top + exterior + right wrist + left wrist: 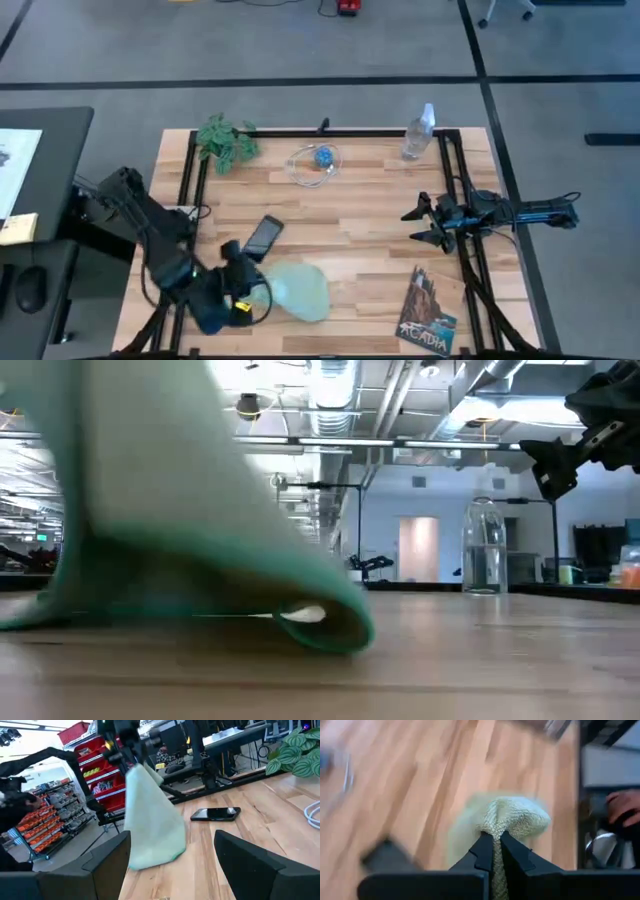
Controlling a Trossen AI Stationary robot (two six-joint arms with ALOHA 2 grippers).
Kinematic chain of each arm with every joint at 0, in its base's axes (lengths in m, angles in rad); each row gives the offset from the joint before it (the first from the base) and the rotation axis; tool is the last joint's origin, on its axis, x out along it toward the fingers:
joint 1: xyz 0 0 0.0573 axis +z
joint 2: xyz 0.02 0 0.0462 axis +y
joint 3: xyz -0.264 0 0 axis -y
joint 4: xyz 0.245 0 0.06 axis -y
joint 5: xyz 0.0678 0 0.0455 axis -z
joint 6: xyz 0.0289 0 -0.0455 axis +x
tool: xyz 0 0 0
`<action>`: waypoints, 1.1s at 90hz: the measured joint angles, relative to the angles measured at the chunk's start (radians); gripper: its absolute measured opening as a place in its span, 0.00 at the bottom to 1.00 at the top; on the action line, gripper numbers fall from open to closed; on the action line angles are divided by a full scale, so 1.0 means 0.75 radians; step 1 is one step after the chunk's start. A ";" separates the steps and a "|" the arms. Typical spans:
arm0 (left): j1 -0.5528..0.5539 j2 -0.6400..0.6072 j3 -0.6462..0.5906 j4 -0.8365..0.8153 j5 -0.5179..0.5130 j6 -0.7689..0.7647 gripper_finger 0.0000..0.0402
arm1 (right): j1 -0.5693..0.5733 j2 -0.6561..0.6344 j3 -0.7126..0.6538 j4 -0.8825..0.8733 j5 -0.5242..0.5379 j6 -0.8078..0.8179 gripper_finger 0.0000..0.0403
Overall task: Apply microfiber cloth
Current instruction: Move the light green microfiber cloth to the bottom left of the table
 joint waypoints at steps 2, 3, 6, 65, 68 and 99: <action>-0.018 0.015 0.000 -0.024 0.014 -0.058 0.00 | 0.000 0.000 0.000 0.000 0.000 0.000 0.68; -0.026 0.021 0.000 -0.032 0.024 -0.084 0.00 | 0.000 0.000 0.000 0.000 0.000 0.000 0.68; -0.052 0.043 0.000 -0.056 0.046 -0.161 0.00 | -0.001 0.000 0.000 0.000 0.000 0.000 0.68; -0.170 0.272 -0.378 0.549 0.310 -0.651 0.00 | 0.000 0.000 0.000 0.000 0.000 0.000 0.68; -0.170 0.273 -0.392 0.539 0.301 -0.672 0.00 | 0.000 0.000 0.000 0.000 0.000 0.000 0.68; -0.170 0.270 -0.408 0.489 0.314 -0.692 0.26 | 0.000 0.000 0.000 0.000 0.000 0.000 0.68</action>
